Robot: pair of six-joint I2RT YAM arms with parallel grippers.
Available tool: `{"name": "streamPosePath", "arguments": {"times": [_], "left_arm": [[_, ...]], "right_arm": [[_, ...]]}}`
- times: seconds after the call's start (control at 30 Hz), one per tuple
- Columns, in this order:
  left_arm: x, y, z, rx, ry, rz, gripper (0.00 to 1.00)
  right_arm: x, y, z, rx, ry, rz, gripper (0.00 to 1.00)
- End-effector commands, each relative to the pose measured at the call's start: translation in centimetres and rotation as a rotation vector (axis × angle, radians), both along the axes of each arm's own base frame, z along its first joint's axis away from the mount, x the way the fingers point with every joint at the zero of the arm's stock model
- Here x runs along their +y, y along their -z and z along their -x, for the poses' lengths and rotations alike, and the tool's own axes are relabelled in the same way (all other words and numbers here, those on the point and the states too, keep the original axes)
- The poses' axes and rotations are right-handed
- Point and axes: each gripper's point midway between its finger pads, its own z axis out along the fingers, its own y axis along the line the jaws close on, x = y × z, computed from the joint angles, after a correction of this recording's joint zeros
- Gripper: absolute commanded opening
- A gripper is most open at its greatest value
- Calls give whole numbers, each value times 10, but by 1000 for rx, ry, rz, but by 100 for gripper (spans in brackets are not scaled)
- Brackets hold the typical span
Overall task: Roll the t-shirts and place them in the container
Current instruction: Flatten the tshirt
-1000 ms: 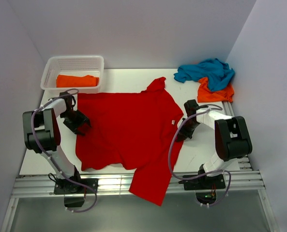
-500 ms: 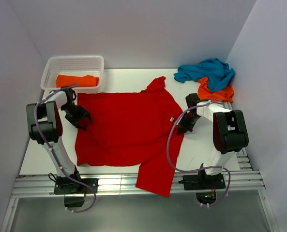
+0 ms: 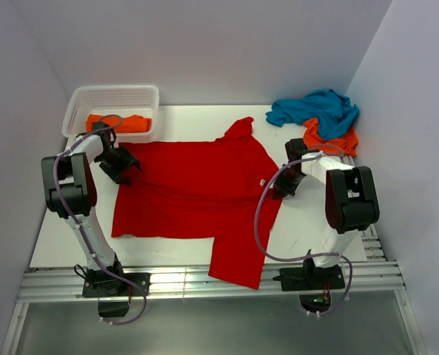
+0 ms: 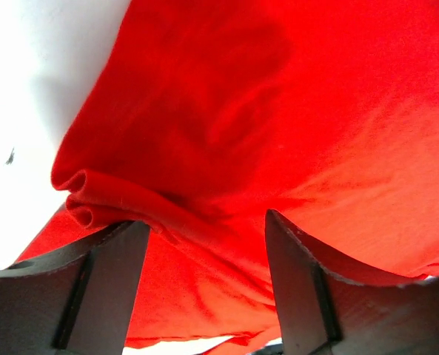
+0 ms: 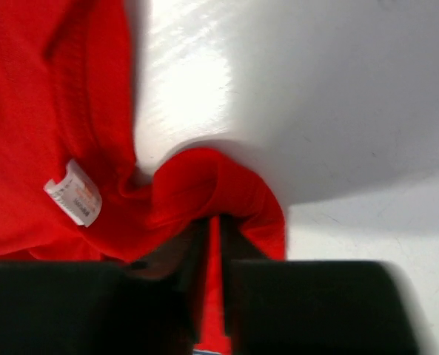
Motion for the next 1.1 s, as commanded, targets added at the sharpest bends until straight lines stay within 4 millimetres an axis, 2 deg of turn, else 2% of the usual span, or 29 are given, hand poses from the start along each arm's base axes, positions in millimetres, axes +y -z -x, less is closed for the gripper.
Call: {"name": "streamPosePath", "arguments": {"times": [0.0,0.07,0.1,0.13,0.17,0.2,0.27,0.3,0.37,0.43,0.47,0.5,0.57,0.63,0.67,0.77,0.93,1.03,1.07], "left_arm": [[13,-9,-35,-171,43,-74,70],[18,-21,-16,-169,39,-113,74],[19,-25,-9,-162,38,-129,76],[21,-30,-2,-158,39,-140,81],[21,-38,6,-162,41,-148,94],[21,-41,15,-146,37,-157,100],[20,-57,27,-169,31,-161,100],[21,-62,35,-158,24,-166,100],[17,-77,47,-172,6,-160,99],[12,-83,62,-157,-15,-134,99],[8,-83,75,-154,-16,-122,99],[6,-83,83,-148,-22,-113,100],[-1,-78,105,-132,-36,-89,100],[-3,-72,124,-118,-46,-91,100],[-3,-69,130,-109,-50,-93,99],[-7,-62,147,-90,-64,-62,99],[-11,-50,164,-78,-142,20,99],[-12,-49,167,-97,-170,32,100],[-12,-46,171,-91,-175,37,99]], "right_arm": [[-9,-11,-18,-89,-4,31,21],[-6,-17,-9,-94,-11,9,29],[-5,-28,-8,-127,-15,-1,36],[-5,-33,-5,-137,-18,-5,39],[-3,-38,-2,-146,-26,-18,42],[-2,-47,7,-161,-31,-26,50],[1,-57,17,-178,-36,-48,52],[2,-67,30,-194,-40,-59,56],[4,-74,46,-200,-43,-77,56],[8,-79,75,-191,-47,-114,56],[12,-70,96,-140,-53,-127,56],[16,-75,105,-159,-58,-143,56],[21,-65,134,-99,-65,-149,56],[32,-67,154,-114,-115,-173,56],[36,-60,169,-72,-104,-183,56],[50,-60,199,-58,-154,-236,56],[56,-59,227,-60,-240,-228,56],[58,-53,235,-65,-217,-224,56],[60,-48,243,-48,-220,-225,56]]}}
